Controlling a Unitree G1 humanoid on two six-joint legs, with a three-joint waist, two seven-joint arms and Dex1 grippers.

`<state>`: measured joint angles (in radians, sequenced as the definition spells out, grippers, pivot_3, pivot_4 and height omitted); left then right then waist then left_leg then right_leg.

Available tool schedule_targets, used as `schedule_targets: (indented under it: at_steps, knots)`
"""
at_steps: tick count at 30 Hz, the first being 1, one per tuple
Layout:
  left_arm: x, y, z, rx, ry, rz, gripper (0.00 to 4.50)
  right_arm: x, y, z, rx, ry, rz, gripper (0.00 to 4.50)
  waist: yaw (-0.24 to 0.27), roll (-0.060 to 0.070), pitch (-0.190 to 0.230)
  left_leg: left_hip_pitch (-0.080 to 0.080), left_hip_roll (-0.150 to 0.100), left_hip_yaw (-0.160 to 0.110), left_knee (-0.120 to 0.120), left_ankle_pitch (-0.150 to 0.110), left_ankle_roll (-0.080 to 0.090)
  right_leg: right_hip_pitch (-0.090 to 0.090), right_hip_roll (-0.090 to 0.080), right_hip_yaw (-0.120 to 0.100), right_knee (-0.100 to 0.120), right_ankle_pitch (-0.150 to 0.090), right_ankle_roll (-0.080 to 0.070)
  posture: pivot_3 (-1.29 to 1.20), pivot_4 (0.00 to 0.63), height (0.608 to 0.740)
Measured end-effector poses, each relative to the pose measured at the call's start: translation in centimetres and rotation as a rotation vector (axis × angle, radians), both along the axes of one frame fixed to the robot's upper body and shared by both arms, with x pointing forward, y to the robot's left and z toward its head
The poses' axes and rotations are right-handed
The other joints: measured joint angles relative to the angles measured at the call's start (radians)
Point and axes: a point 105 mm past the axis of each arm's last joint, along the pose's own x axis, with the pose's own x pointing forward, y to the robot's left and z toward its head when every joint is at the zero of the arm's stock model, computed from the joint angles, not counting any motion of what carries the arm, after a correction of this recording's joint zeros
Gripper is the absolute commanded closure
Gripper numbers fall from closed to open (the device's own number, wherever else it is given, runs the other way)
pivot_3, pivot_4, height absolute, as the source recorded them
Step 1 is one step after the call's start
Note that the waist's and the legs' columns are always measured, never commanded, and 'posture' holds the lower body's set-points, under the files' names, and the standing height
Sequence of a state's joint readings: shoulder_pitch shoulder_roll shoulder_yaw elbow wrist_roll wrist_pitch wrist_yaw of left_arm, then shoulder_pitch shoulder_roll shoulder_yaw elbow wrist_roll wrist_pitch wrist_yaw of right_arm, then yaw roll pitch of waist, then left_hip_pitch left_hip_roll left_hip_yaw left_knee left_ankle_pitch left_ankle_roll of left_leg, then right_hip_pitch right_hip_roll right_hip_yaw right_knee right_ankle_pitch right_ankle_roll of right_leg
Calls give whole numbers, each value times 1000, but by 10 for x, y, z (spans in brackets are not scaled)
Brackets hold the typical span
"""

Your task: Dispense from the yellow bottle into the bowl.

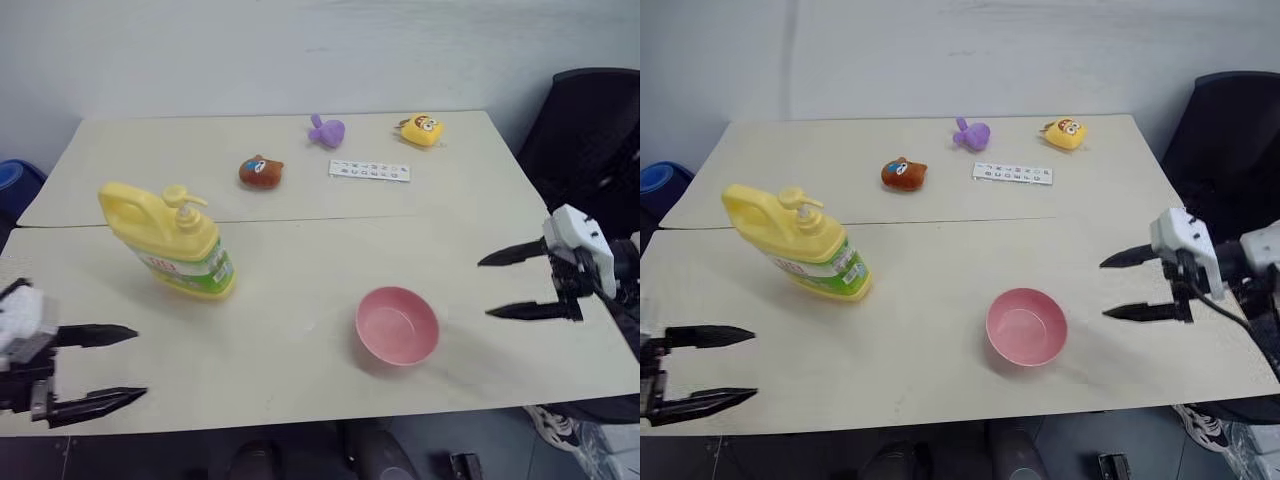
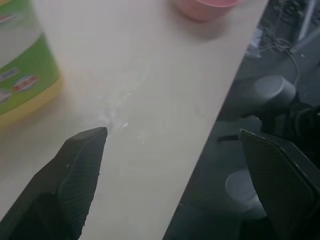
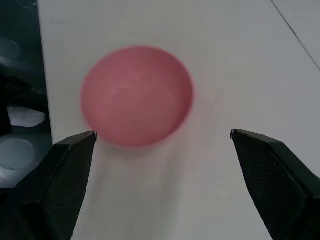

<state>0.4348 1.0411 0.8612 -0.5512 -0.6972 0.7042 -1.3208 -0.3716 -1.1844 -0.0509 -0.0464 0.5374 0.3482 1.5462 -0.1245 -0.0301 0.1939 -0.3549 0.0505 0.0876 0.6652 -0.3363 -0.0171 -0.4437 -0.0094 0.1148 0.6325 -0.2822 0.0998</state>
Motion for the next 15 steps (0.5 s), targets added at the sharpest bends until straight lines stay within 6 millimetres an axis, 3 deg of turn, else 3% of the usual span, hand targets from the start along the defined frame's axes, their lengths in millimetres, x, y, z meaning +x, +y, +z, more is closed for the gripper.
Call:
schedule_targets:
  at_steps: [4,8,11,15]
  knots:
    - [3,-35,12,-15,-48,-146,0,-35,29,-19,-44,9,142,38,17,0,0,0,-2,-1,1,0,0,0,2,0,1,0,1,0,150,740]
    - [8,-55,14,-28,-55,-241,0,-48,48,-46,-72,-66,156,38,25,-3,-2,0,-4,0,2,0,1,1,2,1,1,1,2,0,150,740]
    - [9,-64,15,-34,-59,-287,0,-46,56,-64,-102,-128,137,629,26,-3,-2,0,-4,2,3,1,1,1,2,3,1,1,2,0,150,740]
    - [15,-69,19,-33,-67,-301,0,-38,65,-79,-124,-177,98,1941,32,-5,-2,1,-5,2,4,1,1,1,3,3,2,1,2,0,150,740]
